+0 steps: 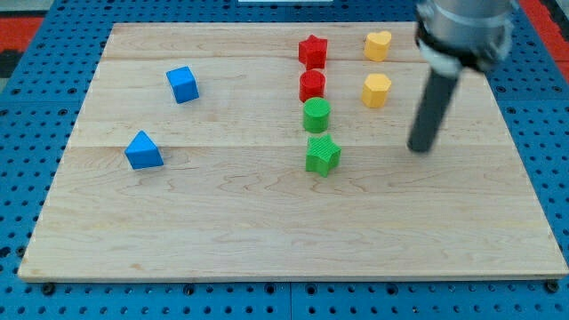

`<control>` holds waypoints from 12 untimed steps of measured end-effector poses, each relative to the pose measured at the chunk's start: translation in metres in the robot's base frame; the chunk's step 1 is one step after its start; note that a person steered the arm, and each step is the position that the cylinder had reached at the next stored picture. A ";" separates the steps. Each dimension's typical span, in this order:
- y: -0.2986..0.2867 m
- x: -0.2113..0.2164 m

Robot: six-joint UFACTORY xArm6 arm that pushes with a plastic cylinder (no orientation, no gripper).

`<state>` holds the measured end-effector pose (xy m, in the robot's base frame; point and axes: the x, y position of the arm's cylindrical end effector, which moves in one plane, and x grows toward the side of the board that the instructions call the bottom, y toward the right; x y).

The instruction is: Move the blue triangle diagonal to the bottom right of the green circle

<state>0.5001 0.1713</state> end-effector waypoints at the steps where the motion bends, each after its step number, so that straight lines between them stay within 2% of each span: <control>1: -0.051 0.111; 2: -0.178 0.104; 3: -0.293 0.048; 4: -0.361 0.021; 6: -0.420 -0.041; 7: -0.332 -0.037; 9: -0.293 -0.064; 11: -0.222 0.028; 12: -0.190 0.050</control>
<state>0.5502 -0.0183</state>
